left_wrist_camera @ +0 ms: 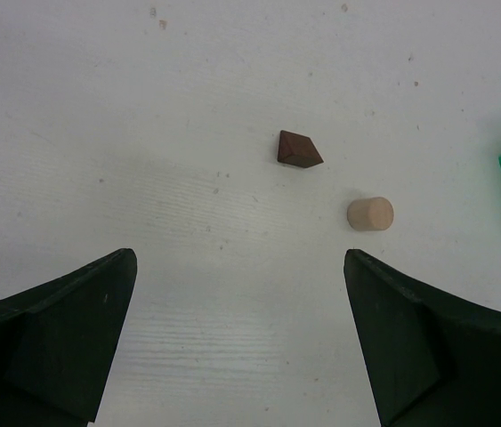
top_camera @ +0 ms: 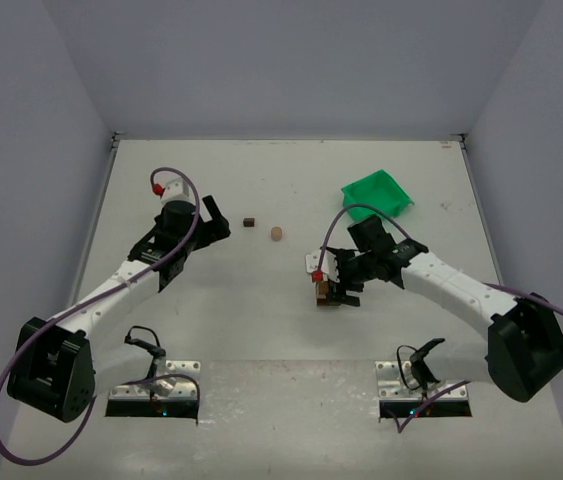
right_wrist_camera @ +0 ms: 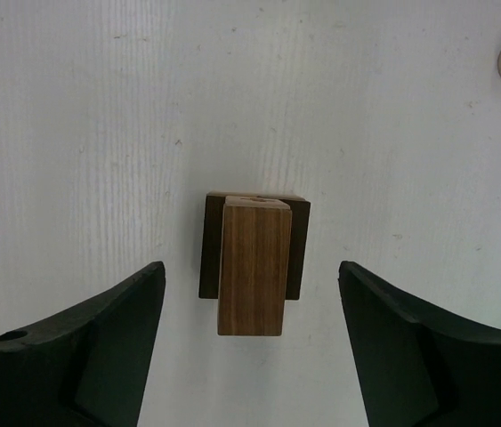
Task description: Build the wood block tower
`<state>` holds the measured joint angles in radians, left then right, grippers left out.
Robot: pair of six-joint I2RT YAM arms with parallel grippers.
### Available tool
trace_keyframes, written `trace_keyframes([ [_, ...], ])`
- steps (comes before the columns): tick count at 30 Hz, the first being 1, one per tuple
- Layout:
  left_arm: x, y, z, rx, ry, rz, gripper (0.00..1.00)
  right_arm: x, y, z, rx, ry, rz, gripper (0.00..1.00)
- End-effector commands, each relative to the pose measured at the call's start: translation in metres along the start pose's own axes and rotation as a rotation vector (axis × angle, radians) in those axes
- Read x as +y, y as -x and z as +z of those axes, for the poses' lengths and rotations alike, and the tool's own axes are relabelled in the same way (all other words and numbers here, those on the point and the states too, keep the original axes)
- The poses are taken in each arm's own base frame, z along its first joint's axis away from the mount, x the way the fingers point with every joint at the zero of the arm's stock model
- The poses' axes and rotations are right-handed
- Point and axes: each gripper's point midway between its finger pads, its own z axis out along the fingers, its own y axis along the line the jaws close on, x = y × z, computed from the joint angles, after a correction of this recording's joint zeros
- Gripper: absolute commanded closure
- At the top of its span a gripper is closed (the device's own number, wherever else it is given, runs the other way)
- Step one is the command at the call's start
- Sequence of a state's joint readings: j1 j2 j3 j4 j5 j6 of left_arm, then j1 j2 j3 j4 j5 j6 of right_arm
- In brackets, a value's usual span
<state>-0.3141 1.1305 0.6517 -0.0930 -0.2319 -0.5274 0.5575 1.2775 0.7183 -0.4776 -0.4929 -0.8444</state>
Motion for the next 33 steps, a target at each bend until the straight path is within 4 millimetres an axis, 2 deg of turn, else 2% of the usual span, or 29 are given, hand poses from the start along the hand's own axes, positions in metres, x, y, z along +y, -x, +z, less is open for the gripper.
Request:
trace_keyframes([
  [1,-0.023,0.028,0.000,-0.054,-0.071,-0.015,0.00,-0.014,0.047,-0.024,-0.140,-0.034,-0.076,0.10],
  [3,-0.026,0.031,-0.001,-0.057,-0.079,-0.021,0.00,-0.017,0.062,-0.030,-0.186,-0.039,-0.086,0.01],
  [4,-0.028,0.033,-0.002,-0.061,-0.082,-0.027,0.00,-0.022,0.077,-0.038,-0.223,-0.049,-0.094,0.01],
  [5,-0.028,0.034,-0.002,-0.063,-0.084,-0.032,0.00,-0.023,0.079,-0.038,-0.228,-0.049,-0.093,0.01],
  [7,-0.031,0.036,-0.004,-0.070,-0.094,-0.043,0.00,-0.034,0.100,-0.046,-0.286,-0.067,-0.088,0.01],
  [8,-0.030,0.037,-0.004,-0.074,-0.087,-0.050,0.00,-0.045,0.116,-0.053,-0.325,-0.096,-0.090,0.01],
  [12,-0.023,0.040,-0.005,-0.086,-0.048,-0.077,0.00,-0.082,0.152,-0.065,-0.419,-0.179,-0.026,0.01],
  [14,-0.019,0.040,-0.005,-0.090,-0.021,-0.089,0.00,-0.112,0.178,-0.067,-0.472,-0.211,0.057,0.01],
  [18,-0.013,0.034,-0.002,-0.075,0.003,-0.087,0.00,-0.167,0.201,-0.059,-0.474,-0.278,0.260,0.01],
  [20,-0.011,0.032,-0.002,-0.073,0.010,-0.085,0.00,-0.198,0.194,-0.056,-0.428,-0.380,0.391,0.01],
  [21,-0.009,0.031,-0.002,-0.073,0.015,-0.082,0.00,-0.207,0.195,-0.054,-0.419,-0.393,0.454,0.01],
  [22,-0.007,0.030,-0.003,-0.075,0.022,-0.076,0.00,-0.224,0.184,-0.053,-0.370,-0.467,0.554,0.01],
  [24,0.000,0.028,-0.005,-0.083,0.045,-0.070,0.00,-0.239,0.158,-0.047,-0.271,-0.572,0.729,0.01],
  [26,0.005,0.029,-0.007,-0.097,0.062,-0.069,0.00,-0.240,0.127,-0.036,-0.181,-0.645,0.872,0.01],
  [28,0.012,0.027,-0.009,-0.103,0.085,-0.071,0.00,-0.231,0.099,-0.018,-0.134,-0.679,0.968,0.01],
  [31,0.013,0.024,-0.010,-0.105,0.079,-0.080,0.00,-0.212,0.075,0.005,-0.069,-0.689,1.024,0.01],
  [33,0.013,0.021,-0.010,-0.101,0.071,-0.079,0.00,-0.206,0.063,0.012,-0.009,-0.751,1.023,0.01],
])
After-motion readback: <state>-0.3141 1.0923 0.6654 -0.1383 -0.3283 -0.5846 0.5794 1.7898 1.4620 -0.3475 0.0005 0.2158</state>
